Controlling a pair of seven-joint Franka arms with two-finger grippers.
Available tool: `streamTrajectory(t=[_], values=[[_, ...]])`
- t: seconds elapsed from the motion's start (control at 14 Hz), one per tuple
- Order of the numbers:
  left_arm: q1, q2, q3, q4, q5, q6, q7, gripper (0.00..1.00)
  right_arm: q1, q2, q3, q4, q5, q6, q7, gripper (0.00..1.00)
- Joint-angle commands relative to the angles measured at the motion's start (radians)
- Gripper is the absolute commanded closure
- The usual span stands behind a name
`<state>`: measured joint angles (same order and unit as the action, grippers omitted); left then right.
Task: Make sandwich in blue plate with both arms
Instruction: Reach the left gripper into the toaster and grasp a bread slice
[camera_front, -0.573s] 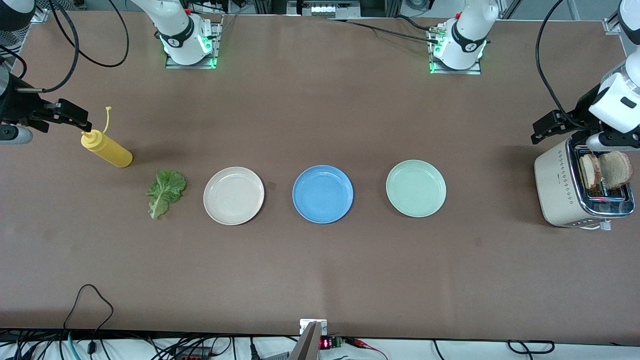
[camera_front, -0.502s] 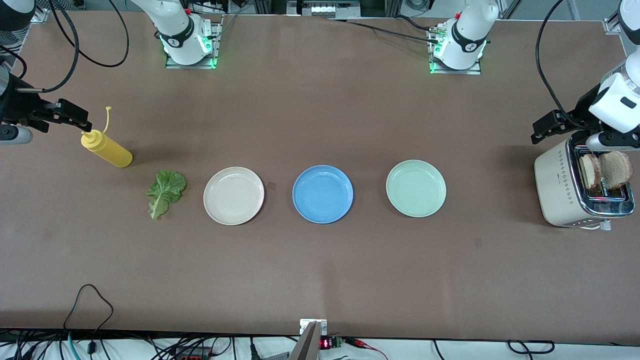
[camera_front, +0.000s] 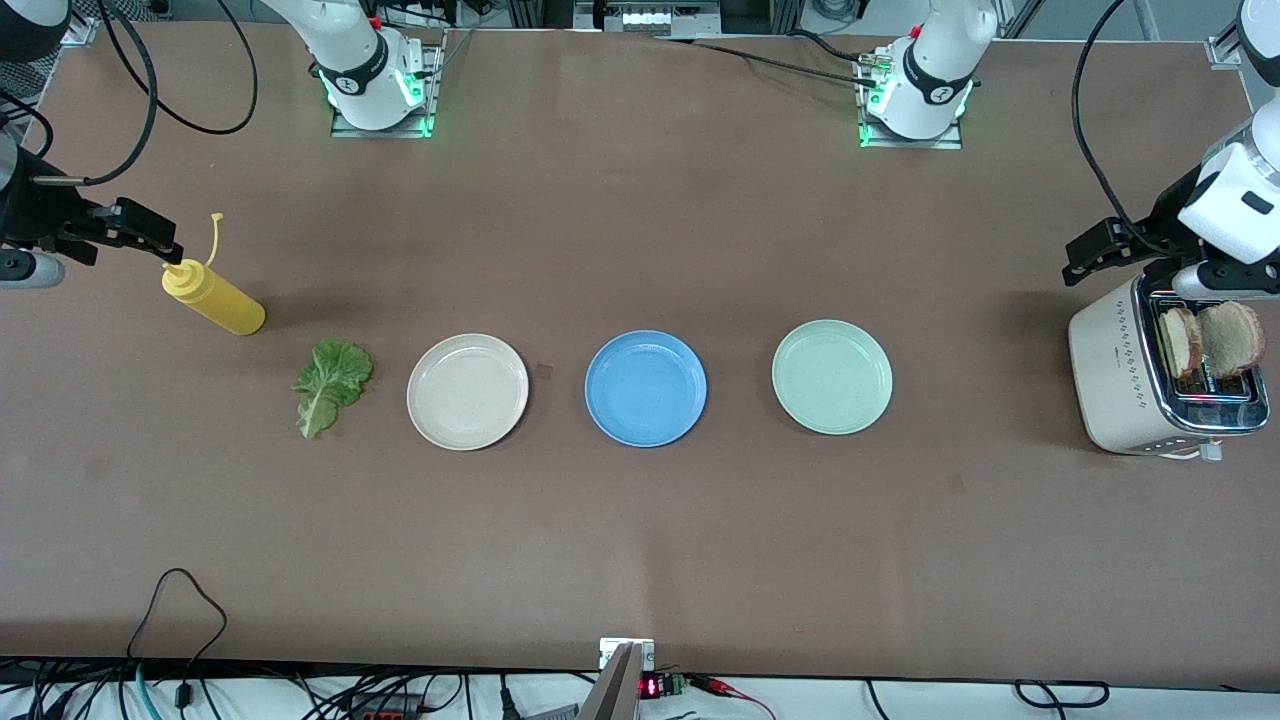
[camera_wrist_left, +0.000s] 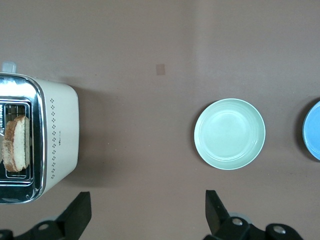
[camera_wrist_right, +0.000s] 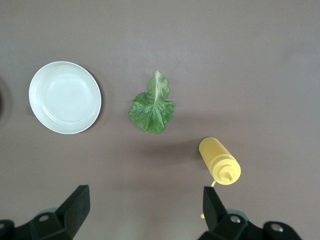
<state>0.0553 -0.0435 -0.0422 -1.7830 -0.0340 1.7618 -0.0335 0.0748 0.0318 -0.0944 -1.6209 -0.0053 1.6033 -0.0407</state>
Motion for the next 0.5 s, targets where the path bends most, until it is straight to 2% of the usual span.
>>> streamTrajectory(t=[0.0,0.22,0.43], values=[[0.009,0.005,-0.002,-0.006,-0.007,-0.012,0.011,0.00,-0.004,-0.003,-0.001,0.007,0.011,0.001,0.001,0.00],[0.032,0.059,0.007,0.000,-0.011,-0.004,0.033,0.00,-0.010,-0.001,-0.002,0.006,0.011,0.000,0.001,0.00],[0.086,0.164,0.010,0.092,-0.014,-0.008,0.159,0.00,-0.012,0.000,-0.005,0.006,0.011,0.009,0.001,0.00]])
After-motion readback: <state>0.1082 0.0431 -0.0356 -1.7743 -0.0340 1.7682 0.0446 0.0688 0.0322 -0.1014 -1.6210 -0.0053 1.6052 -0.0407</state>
